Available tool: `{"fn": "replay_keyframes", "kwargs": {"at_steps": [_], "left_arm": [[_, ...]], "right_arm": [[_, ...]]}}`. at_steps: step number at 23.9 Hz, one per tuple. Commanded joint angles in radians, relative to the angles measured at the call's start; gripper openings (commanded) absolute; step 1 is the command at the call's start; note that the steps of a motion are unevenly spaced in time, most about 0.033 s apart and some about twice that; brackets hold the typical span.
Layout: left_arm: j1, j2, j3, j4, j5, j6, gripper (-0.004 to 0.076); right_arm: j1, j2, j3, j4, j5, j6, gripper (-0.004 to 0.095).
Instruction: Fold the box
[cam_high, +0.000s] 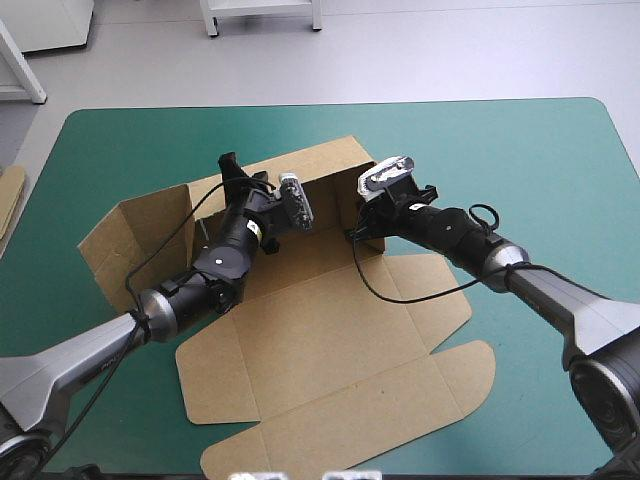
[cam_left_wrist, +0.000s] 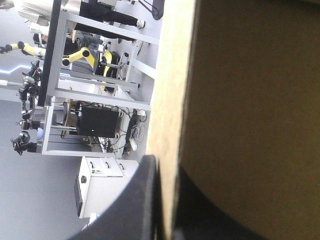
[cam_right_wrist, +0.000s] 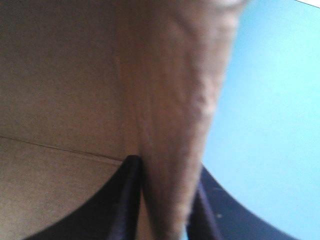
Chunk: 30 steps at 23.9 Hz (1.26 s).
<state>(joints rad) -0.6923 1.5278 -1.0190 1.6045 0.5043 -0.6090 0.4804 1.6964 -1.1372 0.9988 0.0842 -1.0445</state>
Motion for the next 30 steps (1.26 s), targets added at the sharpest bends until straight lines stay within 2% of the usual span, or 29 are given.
{"fn": "replay_keyframes", "kwargs": {"at_steps": [1,8,10,12,13,15,20,30], "left_arm": [[-0.004,-0.03,-0.016,-0.019,-0.011,-0.045,-0.0009],[-0.007,-0.03,-0.016,-0.023,-0.011,-0.045,-0.0001],[-0.018,-0.037,-0.016,-0.058,-0.009,-0.045,0.0076],[-0.041,-0.048,-0.016,-0.067,-0.005,-0.045,0.0227],[-0.056,-0.054,-0.016,-0.072,0.003,-0.045,0.0337],[-0.077,-0.059,-0.016,-0.102,0.033,-0.036,0.0414],[-0.143,-0.086,-0.016,-0.142,0.08,-0.026,0.0414],[-0.255,-0.146,-0.016,-0.29,0.209,0.088,0.0414]], "right_arm": [[-0.001,-0.05,-0.023,0.009,-0.023,-0.01,-0.0009],[-0.001,-0.05,-0.023,0.009,-0.018,-0.01,0.0001],[-0.001,-0.05,-0.023,0.009,-0.02,-0.008,0.0],[-0.001,-0.05,-0.023,0.011,-0.02,-0.008,0.0],[-0.001,-0.05,-0.023,0.011,-0.02,-0.003,0.0],[-0.001,-0.05,-0.023,0.011,-0.021,0.002,0.0],[-0.001,-0.048,-0.023,0.011,-0.029,0.005,0.0],[-0.001,-0.048,-0.023,0.011,-0.036,0.005,0.0]]}}
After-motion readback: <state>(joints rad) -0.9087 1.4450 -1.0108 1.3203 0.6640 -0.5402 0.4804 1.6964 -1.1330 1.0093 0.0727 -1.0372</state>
